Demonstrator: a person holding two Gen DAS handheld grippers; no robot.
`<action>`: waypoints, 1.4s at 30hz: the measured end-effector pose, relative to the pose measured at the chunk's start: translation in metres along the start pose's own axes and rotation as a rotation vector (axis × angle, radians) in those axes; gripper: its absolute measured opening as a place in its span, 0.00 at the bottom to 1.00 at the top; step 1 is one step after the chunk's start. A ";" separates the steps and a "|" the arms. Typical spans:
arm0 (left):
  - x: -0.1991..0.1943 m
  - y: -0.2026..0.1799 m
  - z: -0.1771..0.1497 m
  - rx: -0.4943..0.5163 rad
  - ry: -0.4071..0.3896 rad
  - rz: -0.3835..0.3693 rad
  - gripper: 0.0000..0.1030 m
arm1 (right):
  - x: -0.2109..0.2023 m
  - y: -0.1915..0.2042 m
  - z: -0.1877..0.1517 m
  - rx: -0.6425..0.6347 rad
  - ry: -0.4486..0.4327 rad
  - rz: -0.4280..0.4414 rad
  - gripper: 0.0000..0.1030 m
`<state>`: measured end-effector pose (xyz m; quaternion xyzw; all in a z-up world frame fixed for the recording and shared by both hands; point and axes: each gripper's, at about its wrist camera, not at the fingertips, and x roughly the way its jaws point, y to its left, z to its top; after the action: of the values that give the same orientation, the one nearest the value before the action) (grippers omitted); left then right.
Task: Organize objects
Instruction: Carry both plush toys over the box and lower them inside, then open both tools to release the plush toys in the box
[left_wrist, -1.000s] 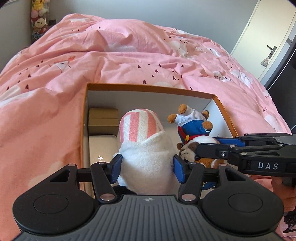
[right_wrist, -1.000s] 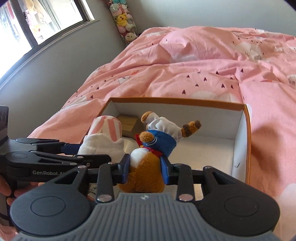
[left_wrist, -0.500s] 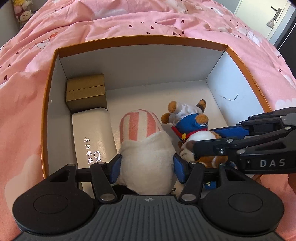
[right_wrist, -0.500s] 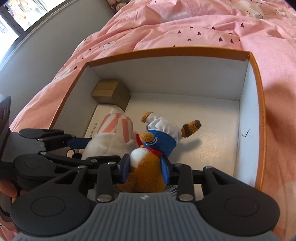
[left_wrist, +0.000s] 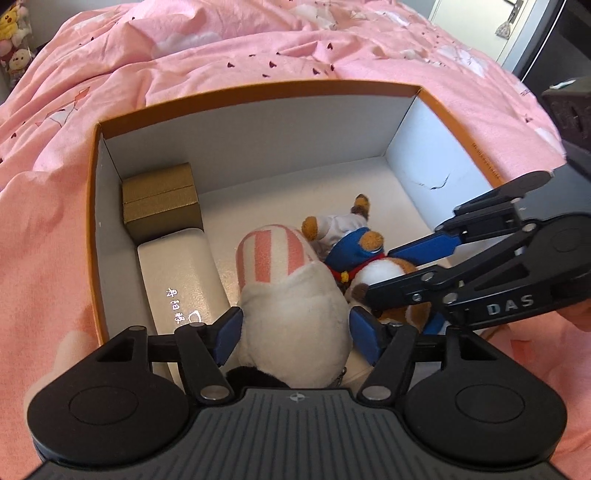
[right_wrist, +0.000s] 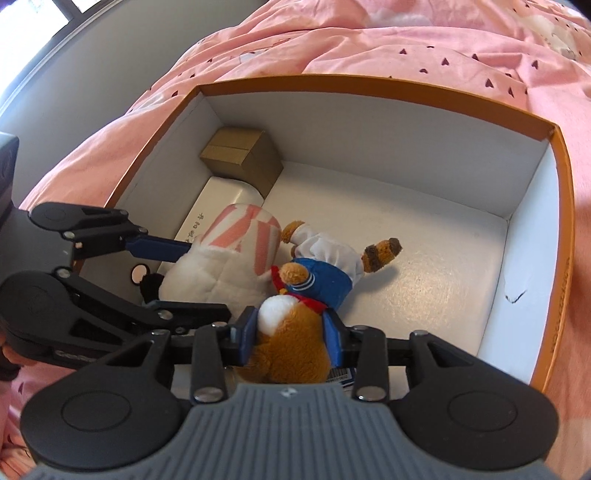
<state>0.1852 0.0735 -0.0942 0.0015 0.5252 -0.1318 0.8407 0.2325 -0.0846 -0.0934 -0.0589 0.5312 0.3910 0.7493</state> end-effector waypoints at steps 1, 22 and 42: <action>-0.003 0.001 0.000 -0.005 -0.012 -0.005 0.75 | 0.000 0.000 0.001 -0.008 0.004 -0.001 0.40; 0.006 0.008 0.003 -0.171 0.030 0.046 0.35 | 0.015 0.013 0.002 -0.081 0.046 -0.060 0.37; -0.052 -0.005 -0.001 -0.151 -0.151 0.029 0.40 | -0.012 0.017 0.000 -0.110 -0.044 -0.119 0.59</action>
<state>0.1623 0.0804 -0.0481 -0.0639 0.4689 -0.0793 0.8773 0.2193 -0.0792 -0.0777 -0.1228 0.4881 0.3756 0.7782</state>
